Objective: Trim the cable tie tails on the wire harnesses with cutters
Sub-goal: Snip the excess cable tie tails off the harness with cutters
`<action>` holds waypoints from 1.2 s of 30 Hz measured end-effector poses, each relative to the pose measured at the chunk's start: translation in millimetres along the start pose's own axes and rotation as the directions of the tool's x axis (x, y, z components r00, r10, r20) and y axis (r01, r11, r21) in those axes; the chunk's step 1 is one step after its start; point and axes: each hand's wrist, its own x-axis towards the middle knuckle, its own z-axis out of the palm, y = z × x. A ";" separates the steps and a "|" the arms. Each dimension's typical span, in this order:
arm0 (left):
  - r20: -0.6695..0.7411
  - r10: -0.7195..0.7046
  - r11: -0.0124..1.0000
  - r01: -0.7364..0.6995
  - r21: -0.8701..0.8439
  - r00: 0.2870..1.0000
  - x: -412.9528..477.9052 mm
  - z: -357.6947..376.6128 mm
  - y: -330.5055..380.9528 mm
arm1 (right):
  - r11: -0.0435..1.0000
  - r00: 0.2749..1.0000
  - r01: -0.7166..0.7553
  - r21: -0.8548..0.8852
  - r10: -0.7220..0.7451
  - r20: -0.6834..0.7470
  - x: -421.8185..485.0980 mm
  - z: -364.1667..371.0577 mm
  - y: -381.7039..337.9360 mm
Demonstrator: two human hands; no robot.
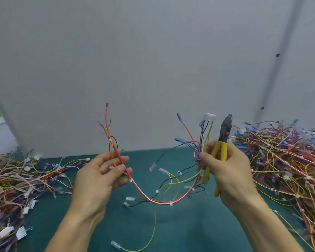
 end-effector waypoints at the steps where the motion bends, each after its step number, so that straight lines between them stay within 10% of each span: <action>1: 0.000 -0.005 1.000 0.005 -0.008 1.000 1.9 0.9 -2.5 | 1.000 1.000 -0.016 0.001 0.016 -0.007 2.5 -0.9 2.6; 12: -0.042 0.031 0.999 -0.032 -0.016 0.999 17.8 3.2 -15.2 | 0.927 0.968 -0.250 0.279 0.247 0.047 22.8 -0.5 9.9; 23: -0.357 0.113 0.988 -0.144 -0.062 0.927 35.4 -25.5 -8.4 | 0.594 0.772 -0.632 0.499 0.541 0.334 3.5 30.1 4.2; 36: -0.461 0.167 0.975 -0.217 -0.056 0.871 38.2 -34.1 2.5 | 0.486 0.753 -0.607 0.629 0.605 0.260 7.7 30.2 11.3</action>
